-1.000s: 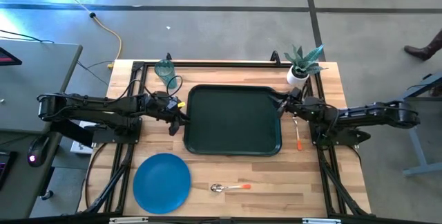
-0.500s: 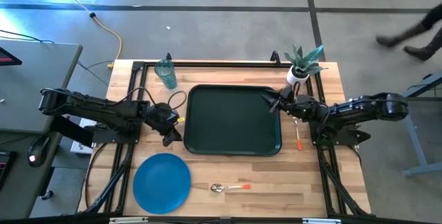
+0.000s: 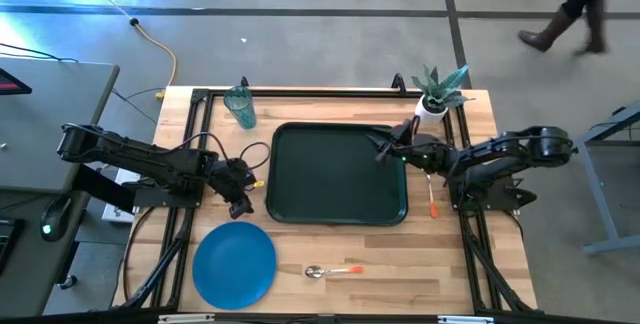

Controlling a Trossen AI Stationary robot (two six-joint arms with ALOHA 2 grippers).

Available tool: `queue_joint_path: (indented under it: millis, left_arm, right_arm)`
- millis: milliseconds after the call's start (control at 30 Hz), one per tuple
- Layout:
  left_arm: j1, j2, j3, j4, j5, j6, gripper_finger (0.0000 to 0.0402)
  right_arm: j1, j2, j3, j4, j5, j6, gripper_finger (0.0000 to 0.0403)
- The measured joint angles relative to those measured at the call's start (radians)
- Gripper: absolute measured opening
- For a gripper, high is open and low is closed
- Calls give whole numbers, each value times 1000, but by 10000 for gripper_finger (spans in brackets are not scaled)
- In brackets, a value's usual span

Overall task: Pick and place plate/cup/fork/spoon on tray
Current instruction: Put the blue plate on the dark green tray

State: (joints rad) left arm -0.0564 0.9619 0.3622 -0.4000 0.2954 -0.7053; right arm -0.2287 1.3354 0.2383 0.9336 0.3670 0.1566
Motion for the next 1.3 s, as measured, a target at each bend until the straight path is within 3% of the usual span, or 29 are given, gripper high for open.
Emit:
queue_joint_path:
  millis: [233, 467, 667, 867, 1067, 1300]
  left_arm:
    - [4, 0, 0, -63, 15, 0, 182]
    - [-14, 0, -1, -122, 77, 16, 184]
    - [-40, 18, -1, -120, 66, 27, 184]
    - [-81, 84, -30, -58, 73, 35, 184]
    - [-117, 119, -39, 62, 157, 21, 184]
    - [-143, 161, -39, 35, 170, -4, 184]
  right_arm:
    - [0, 9, 19, 7, -1, -35, 140]
    - [-2, 8, 19, 7, -2, -46, 140]
    - [0, 8, 19, 15, -13, -48, 140]
    - [0, 8, 19, 24, -50, -31, 140]
    - [0, 8, 19, 27, -76, -23, 140]
    - [1, 8, 19, 30, -100, 0, 140]
